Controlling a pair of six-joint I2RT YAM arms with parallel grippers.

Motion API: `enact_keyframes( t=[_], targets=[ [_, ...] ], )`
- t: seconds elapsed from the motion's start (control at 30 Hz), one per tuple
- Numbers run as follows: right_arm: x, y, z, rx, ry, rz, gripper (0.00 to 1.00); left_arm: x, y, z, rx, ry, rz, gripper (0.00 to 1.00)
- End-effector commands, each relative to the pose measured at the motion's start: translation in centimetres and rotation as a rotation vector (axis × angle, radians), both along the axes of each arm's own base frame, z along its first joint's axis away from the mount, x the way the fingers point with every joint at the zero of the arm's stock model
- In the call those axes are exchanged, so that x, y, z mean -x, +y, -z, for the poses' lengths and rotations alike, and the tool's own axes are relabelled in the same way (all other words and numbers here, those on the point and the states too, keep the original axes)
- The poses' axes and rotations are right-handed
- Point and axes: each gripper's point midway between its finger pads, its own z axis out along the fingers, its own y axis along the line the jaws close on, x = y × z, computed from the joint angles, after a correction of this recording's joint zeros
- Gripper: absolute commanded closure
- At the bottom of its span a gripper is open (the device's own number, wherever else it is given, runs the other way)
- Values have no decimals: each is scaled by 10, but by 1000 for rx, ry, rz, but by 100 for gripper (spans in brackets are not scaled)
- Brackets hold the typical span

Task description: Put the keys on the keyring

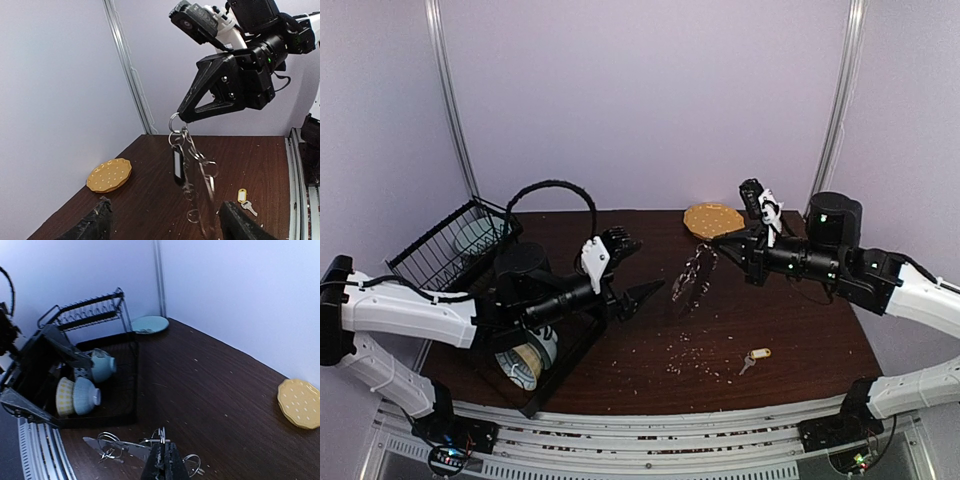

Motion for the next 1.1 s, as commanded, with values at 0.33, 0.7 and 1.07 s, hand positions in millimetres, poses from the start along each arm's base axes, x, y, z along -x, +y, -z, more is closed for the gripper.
enact_keyframes(
  t=[0.33, 0.7, 1.07],
  targets=[
    [-35, -98, 47, 87, 231, 464, 100, -14, 5, -6, 7, -4, -70, 24],
    [-110, -69, 191, 285, 431, 510, 100, -15, 18, -7, 15, 8, -113, 24],
    [-187, -46, 245, 429, 457, 628, 100, -13, 33, -12, 26, 10, -141, 23]
  ],
)
